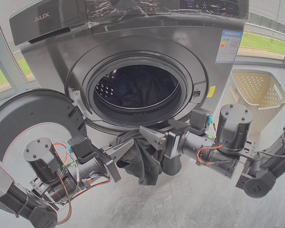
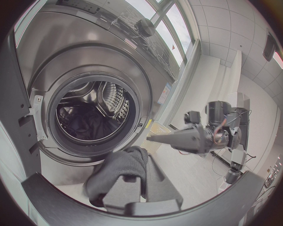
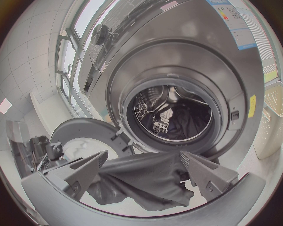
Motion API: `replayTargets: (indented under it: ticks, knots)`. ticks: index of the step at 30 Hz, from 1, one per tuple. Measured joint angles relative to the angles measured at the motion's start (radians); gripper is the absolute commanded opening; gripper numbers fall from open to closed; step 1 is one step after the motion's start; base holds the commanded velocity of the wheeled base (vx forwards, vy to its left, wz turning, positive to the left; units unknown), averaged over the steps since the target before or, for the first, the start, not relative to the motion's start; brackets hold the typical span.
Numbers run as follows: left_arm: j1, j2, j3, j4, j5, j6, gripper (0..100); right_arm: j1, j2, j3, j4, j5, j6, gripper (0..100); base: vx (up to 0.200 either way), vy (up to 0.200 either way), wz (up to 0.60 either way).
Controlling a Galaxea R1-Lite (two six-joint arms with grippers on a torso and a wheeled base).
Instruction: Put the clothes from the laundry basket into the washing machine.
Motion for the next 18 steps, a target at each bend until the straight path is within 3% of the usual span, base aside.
replayTargets:
  ticks: [10, 14, 18]
  knots:
    - [0.024, 0.016, -0.046, 0.000, 0.034, 0.000, 0, 0.042, -0.056, 0.248, 0.001, 0.075, -0.002, 100, 0.000, 0.000, 0.00]
    - [0.024, 0.016, -0.068, -0.004, 0.044, 0.000, 0, 0.045, -0.061, 0.260, 0.000, 0.083, -0.012, 100, 0.000, 0.000, 0.00]
    - [0.020, 0.016, -0.106, -0.030, 0.088, 0.000, 0, 0.042, -0.038, 0.226, -0.007, 0.083, -0.043, 100, 0.000, 0.000, 0.00]
